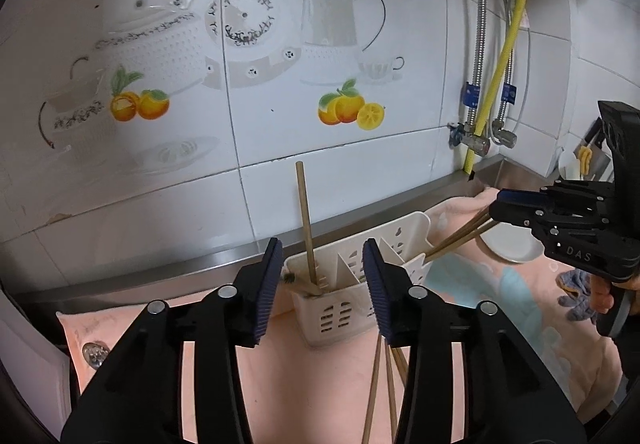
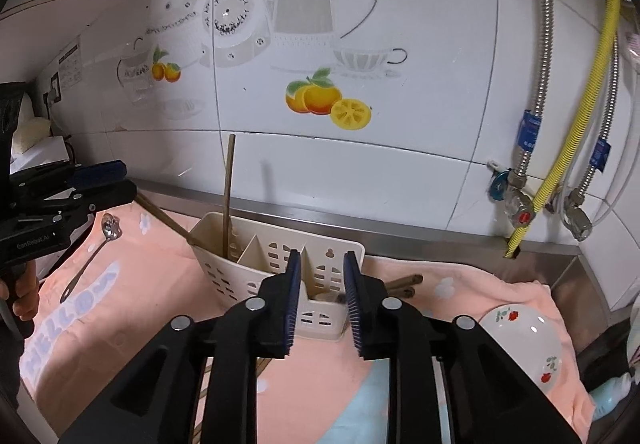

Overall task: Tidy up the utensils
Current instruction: 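Withdraw both open tools back down to the chopsticks on the towel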

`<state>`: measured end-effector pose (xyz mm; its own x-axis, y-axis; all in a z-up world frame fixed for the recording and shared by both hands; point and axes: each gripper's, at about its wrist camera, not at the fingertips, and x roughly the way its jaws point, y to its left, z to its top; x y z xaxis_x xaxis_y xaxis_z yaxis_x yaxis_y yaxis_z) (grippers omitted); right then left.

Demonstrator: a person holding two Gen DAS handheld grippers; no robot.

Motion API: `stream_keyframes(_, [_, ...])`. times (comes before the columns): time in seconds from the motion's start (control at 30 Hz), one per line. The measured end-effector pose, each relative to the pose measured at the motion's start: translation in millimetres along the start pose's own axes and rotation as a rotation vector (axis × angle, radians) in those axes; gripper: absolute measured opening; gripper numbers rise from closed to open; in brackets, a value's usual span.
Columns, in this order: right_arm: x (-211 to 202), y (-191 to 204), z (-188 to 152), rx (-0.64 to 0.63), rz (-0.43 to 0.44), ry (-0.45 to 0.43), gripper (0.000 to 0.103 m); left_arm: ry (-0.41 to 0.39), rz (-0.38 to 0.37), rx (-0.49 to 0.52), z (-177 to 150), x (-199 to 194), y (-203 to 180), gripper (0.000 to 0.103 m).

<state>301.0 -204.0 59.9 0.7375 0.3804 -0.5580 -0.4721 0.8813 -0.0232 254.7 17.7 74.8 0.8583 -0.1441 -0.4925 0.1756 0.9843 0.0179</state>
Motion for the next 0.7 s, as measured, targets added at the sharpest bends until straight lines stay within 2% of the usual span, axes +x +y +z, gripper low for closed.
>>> stream_keyframes(0.1, [-8,5,-10,0.003,0.005,-0.007,0.032,-0.013,0.003,-0.007,-7,-11,1,0.054])
stream_keyframes(0.23, [-15,14,-29,0.009,-0.001,-0.002,0.039,-0.020,0.014,-0.016,-22,-22,0,0.072])
stream_keyframes(0.3, [-16,18,-41,0.018,0.001,0.008,0.043,-0.018,0.014,-0.023,-30,-25,1,0.075])
stream_keyframes(0.37, [-15,21,-53,0.031,0.007,0.023,0.045,-0.013,0.020,-0.028,-40,-28,1,0.083])
stream_keyframes(0.57, [-9,34,-97,0.081,0.018,0.081,0.049,0.009,0.056,-0.029,-70,-35,1,0.093])
stream_keyframes(0.7, [-1,44,-127,0.131,0.033,0.126,0.049,0.020,0.068,-0.042,-86,-40,4,0.095])
